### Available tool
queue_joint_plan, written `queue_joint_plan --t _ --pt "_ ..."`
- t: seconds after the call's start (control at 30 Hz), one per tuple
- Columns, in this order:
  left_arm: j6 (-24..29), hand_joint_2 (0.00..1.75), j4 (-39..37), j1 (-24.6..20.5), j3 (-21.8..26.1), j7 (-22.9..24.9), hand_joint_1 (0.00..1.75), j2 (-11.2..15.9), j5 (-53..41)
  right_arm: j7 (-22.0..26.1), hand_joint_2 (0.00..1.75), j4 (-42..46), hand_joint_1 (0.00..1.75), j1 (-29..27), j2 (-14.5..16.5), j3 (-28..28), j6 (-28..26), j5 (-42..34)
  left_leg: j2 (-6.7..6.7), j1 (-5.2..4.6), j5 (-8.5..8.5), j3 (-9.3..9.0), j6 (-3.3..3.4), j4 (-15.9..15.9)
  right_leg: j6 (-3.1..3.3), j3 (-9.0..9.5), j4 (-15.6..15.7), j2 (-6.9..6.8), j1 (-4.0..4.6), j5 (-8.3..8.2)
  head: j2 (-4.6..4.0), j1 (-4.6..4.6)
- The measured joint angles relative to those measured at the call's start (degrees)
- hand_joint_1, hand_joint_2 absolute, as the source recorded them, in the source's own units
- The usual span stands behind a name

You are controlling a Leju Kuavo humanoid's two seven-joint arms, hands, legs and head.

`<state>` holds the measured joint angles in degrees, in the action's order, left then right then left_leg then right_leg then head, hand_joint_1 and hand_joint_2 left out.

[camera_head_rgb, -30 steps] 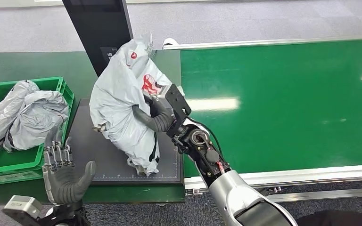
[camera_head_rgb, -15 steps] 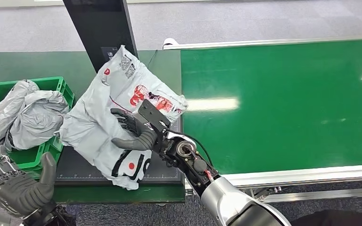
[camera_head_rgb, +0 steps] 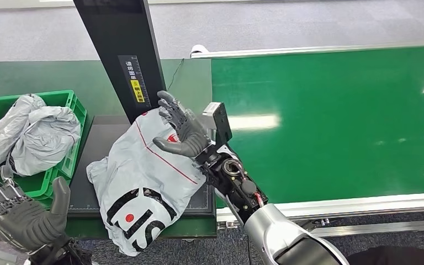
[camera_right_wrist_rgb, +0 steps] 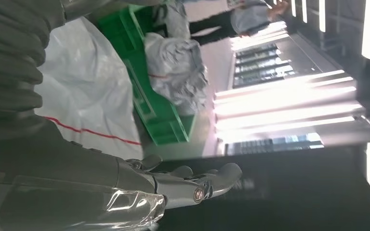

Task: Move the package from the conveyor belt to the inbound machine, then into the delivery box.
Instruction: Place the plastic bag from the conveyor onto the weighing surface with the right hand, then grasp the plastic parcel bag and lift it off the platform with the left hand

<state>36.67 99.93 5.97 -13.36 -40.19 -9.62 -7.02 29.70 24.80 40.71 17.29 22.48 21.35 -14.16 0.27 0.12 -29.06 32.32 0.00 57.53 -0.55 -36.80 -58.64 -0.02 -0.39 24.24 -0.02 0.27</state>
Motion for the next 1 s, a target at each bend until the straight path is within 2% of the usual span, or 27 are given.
queue_joint_plan --t 0.23,0.33,0.43,0.53,0.57,0.67,0.8,1.0 --pt "-0.9 1.75 -0.8 -0.5 -0.1 0.0 0.0 0.5 -0.2 1.4 1.75 2.1 0.0 -0.2 -1.3 -2.1 -0.6 -0.2 0.0 0.0 0.0 0.0 -0.01 0.0 0.0 -0.04 0.0 0.0 0.02 0.0 0.0 -0.01" --pt "-3.8 1.75 -3.1 -1.3 -0.5 0.3 0.0 0.5 -2.1 3.3 1.75 4.7 0.0 -1.8 -1.8 -3.5 -0.9 -1.1 -0.02 0.0 0.0 0.0 0.0 0.0 0.0 -0.03 0.0 -0.02 0.02 0.01 0.0 -0.01" --pt "-8.6 1.75 -7.8 -2.7 -1.6 3.6 0.0 0.2 -9.0 4.0 1.75 10.0 0.0 -5.4 -2.4 -6.6 -0.5 -3.0 -0.04 -0.02 0.0 0.0 0.0 0.0 0.0 -0.01 0.0 -0.03 -0.01 0.01 0.0 0.0" --pt "-12.6 1.75 -12.4 -3.4 -3.4 9.0 0.0 -0.3 -19.4 5.6 0.44 18.4 0.0 -10.9 -2.9 -11.3 -5.0 -0.4 -0.08 -0.06 -0.02 0.03 0.02 0.0 -0.01 -0.01 0.0 -0.05 -0.04 0.01 0.01 0.0" --pt "-13.7 1.75 -13.7 -3.4 -4.0 11.2 0.0 -0.5 -23.1 6.2 0.44 21.8 0.0 -13.2 -3.0 -12.8 -8.0 2.0 -0.11 -0.06 -0.03 0.05 0.03 0.0 -0.01 -0.01 0.1 -0.06 -0.04 0.01 0.01 0.01" --pt "-16.6 1.75 -17.1 -3.2 -5.6 17.2 0.0 -0.9 -32.2 6.8 1.75 32.5 0.0 -21.2 -2.6 -15.9 -16.1 9.5 -0.1 -0.06 -0.15 0.09 0.03 0.0 -0.02 -0.06 0.1 -0.07 -0.04 0.05 0.0 -0.01" --pt "-18.5 1.75 -20.7 -3.2 -6.6 20.4 0.0 -1.2 -37.2 6.8 1.75 42.1 0.0 -29.2 -1.8 -16.5 -20.3 13.9 -0.04 -0.05 -0.23 0.09 -0.02 0.0 0.02 -0.1 0.1 -0.03 0.0 0.15 0.01 -0.02" --pt "-20.3 1.75 -23.5 -3.5 -7.2 21.9 0.0 -1.6 -39.3 6.6 1.75 49.2 0.0 -34.4 -1.2 -17.0 -20.6 14.7 -0.05 -0.04 -0.21 0.03 -0.02 0.0 0.04 -0.05 0.0 -0.03 0.01 0.16 0.0 -0.01"
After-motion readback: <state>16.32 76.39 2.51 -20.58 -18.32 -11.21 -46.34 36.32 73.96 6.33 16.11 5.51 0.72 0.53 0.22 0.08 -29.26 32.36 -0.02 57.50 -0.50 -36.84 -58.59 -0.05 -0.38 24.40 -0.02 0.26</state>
